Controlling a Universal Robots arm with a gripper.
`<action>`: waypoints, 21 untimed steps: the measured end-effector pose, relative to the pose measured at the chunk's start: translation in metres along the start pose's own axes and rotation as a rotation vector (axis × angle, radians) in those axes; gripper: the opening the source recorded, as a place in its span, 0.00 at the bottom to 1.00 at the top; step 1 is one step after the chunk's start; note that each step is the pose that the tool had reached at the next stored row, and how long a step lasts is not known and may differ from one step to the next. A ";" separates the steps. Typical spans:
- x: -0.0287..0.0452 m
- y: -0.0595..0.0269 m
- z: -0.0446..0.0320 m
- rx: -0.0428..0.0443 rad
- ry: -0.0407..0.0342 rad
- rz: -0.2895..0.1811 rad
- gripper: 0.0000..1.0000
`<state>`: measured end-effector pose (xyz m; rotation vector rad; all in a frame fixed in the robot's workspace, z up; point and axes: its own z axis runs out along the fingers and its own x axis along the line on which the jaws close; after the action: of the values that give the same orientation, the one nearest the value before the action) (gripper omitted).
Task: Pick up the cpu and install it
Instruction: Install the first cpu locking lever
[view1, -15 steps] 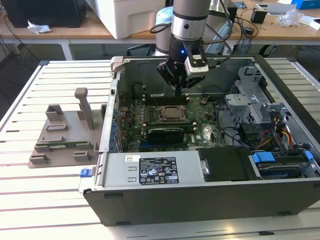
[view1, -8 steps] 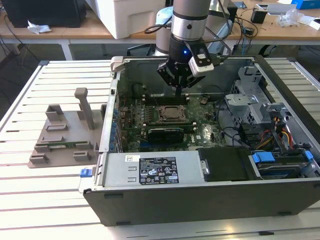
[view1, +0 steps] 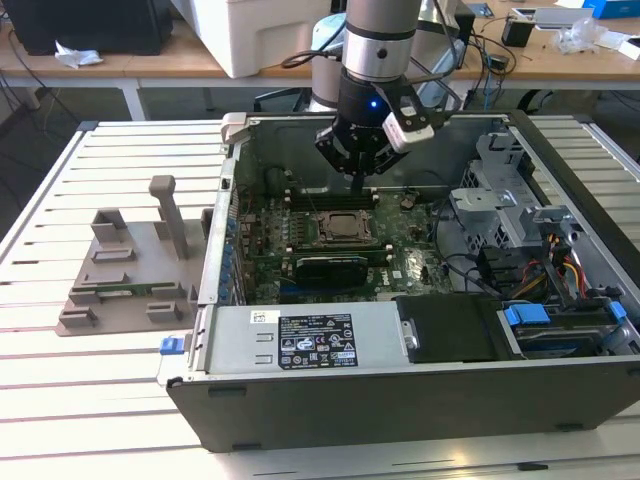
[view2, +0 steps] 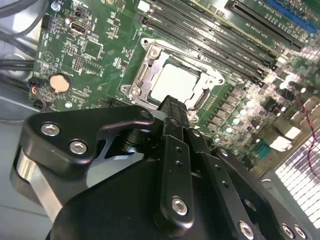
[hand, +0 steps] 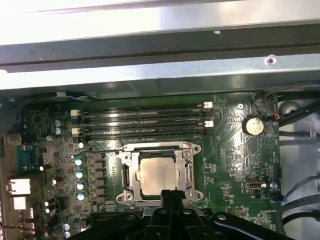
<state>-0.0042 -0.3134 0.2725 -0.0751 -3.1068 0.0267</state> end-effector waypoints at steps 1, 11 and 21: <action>0.0000 0.0000 0.0000 0.0002 -0.0002 -0.008 0.11; 0.0000 0.0000 0.0000 0.0045 -0.0025 -0.135 0.11; 0.0000 0.0000 0.0000 0.0104 -0.0056 -0.313 0.11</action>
<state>-0.0042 -0.3133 0.2725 0.4103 -3.0836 0.0345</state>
